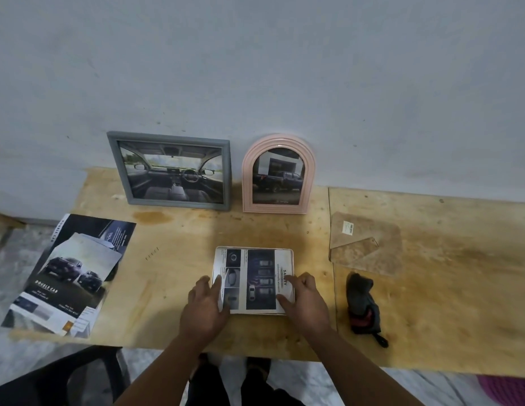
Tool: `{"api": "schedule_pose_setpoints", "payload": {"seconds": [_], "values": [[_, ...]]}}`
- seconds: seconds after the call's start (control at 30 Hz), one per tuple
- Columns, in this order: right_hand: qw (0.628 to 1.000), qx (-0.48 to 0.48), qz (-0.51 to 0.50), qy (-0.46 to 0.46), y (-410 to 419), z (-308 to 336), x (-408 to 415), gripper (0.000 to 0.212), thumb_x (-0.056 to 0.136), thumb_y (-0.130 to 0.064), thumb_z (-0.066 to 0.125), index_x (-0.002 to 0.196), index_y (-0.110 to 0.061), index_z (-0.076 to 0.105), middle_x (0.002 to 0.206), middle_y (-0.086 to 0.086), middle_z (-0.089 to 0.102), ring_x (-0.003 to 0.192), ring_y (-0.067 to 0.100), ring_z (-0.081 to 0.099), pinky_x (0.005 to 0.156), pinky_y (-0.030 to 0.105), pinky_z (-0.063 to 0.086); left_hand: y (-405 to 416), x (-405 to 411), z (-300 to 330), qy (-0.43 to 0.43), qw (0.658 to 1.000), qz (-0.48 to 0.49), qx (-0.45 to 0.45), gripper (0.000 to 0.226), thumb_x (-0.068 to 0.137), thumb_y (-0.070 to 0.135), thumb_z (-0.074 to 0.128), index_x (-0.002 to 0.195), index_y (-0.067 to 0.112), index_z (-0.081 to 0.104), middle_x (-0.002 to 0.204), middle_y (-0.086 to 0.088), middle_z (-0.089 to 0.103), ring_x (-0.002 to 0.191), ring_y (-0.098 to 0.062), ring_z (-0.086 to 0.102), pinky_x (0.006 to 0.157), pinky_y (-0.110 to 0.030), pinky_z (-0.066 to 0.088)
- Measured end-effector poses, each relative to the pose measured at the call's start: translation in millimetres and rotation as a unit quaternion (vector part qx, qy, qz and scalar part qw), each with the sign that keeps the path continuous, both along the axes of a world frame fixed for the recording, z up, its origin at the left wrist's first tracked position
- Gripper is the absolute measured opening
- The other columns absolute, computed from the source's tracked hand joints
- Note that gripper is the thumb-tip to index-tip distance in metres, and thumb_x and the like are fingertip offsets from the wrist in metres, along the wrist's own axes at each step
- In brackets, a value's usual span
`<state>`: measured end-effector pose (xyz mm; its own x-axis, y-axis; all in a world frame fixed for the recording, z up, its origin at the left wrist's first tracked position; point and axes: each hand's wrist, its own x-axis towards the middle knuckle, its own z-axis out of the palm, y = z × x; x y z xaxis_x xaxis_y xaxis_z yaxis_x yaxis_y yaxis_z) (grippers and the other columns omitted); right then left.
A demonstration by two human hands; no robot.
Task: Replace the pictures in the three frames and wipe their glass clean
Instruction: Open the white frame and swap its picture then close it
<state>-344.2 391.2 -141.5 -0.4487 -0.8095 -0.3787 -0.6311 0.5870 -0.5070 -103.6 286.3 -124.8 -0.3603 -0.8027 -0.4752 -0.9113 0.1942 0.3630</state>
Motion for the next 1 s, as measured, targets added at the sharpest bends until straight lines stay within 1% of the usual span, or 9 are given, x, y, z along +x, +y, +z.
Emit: {"api": "schedule_pose_setpoints", "payload": {"seconds": [0.13,0.27,0.37,0.53,0.6,0.7,0.83,0.93,1.0], "values": [[1.000,0.003,-0.012,-0.010,-2.2,1.7,0.2,0.057,0.088,-0.051,0.069,0.138,-0.036,0.048,0.132,-0.010,0.042,0.111,0.012,0.059,0.081,0.030,0.060,-1.1,-0.7,-1.0,-0.021,0.999,-0.026,-0.006,0.070,0.098,0.050,0.050,0.160,0.022,0.031,0.159,-0.012,0.027,0.137,-0.038,0.039,0.100,-0.047,0.052],[1.000,0.007,-0.004,-0.013,-3.6,2.5,-2.0,0.061,0.086,-0.055,0.070,0.140,-0.036,0.047,0.133,-0.010,0.043,0.113,0.011,0.059,0.084,0.028,0.060,-2.8,-2.4,-1.5,-0.046,0.998,-0.043,-0.007,0.078,0.091,0.055,0.037,0.161,0.023,0.027,0.160,-0.013,0.025,0.138,-0.038,0.038,0.102,-0.048,0.052],[1.000,0.015,0.018,-0.013,-2.0,2.7,-7.2,0.067,0.085,-0.057,0.070,0.144,-0.036,0.046,0.136,-0.011,0.043,0.114,0.011,0.059,0.087,0.026,0.059,-5.0,-4.3,-2.3,-0.069,0.996,-0.060,-0.009,0.076,0.096,0.050,0.046,0.163,0.024,0.020,0.163,-0.012,0.019,0.142,-0.038,0.034,0.104,-0.046,0.050],[0.997,0.030,0.063,-0.033,5.6,2.3,-18.8,0.070,0.087,-0.049,0.068,0.150,-0.036,0.041,0.135,-0.010,0.040,0.112,0.010,0.057,0.082,0.023,0.057,-7.2,-2.0,-4.5,-0.061,0.996,-0.068,-0.023,0.074,0.098,0.051,0.043,0.163,0.024,0.021,0.160,-0.013,0.024,0.137,-0.037,0.038,0.099,-0.046,0.052],[0.996,0.032,0.069,-0.034,6.8,0.0,-20.9,0.069,0.087,-0.046,0.070,0.149,-0.036,0.041,0.135,-0.010,0.040,0.113,0.011,0.057,0.083,0.024,0.057,-7.0,-1.6,-5.0,-0.060,0.996,-0.068,-0.026,0.073,0.100,0.048,0.047,0.163,0.024,0.021,0.160,-0.013,0.024,0.138,-0.036,0.038,0.101,-0.046,0.051],[0.997,0.027,0.061,-0.047,6.8,1.1,-22.6,0.068,0.086,-0.045,0.071,0.148,-0.036,0.043,0.134,-0.011,0.041,0.115,0.011,0.057,0.086,0.026,0.058,-7.7,-0.5,-3.4,-0.046,0.997,-0.060,-0.019,0.077,0.094,0.055,0.039,0.163,0.023,0.024,0.160,-0.014,0.026,0.137,-0.038,0.039,0.100,-0.047,0.051],[0.997,-0.042,-0.005,-0.065,2.1,17.5,-38.8,0.053,0.090,-0.039,0.070,0.140,-0.030,0.054,0.125,-0.012,0.054,0.101,0.004,0.059,0.085,0.027,0.056,-7.4,4.1,-4.6,-0.007,1.000,-0.019,-0.003,0.087,0.086,0.061,0.038,0.163,0.025,0.024,0.161,-0.012,0.027,0.141,-0.037,0.039,0.100,-0.048,0.052],[0.986,-0.104,-0.109,-0.078,-8.2,37.5,-72.0,0.039,0.093,-0.033,0.066,0.132,-0.030,0.062,0.112,-0.012,0.062,0.093,0.007,0.063,0.085,0.032,0.058,-7.5,6.2,-3.6,0.018,1.000,0.004,0.002,0.089,0.085,0.060,0.041,0.163,0.022,0.025,0.160,-0.011,0.029,0.139,-0.036,0.042,0.101,-0.047,0.050],[0.975,-0.112,-0.186,-0.052,-14.6,43.0,-106.3,0.033,0.093,-0.032,0.063,0.126,-0.029,0.065,0.111,-0.009,0.066,0.093,0.011,0.065,0.088,0.036,0.058,-8.6,8.1,-5.5,0.034,0.999,0.018,0.002,0.086,0.088,0.059,0.046,0.163,0.020,0.026,0.158,-0.012,0.033,0.136,-0.035,0.046,0.100,-0.047,0.051]]}}
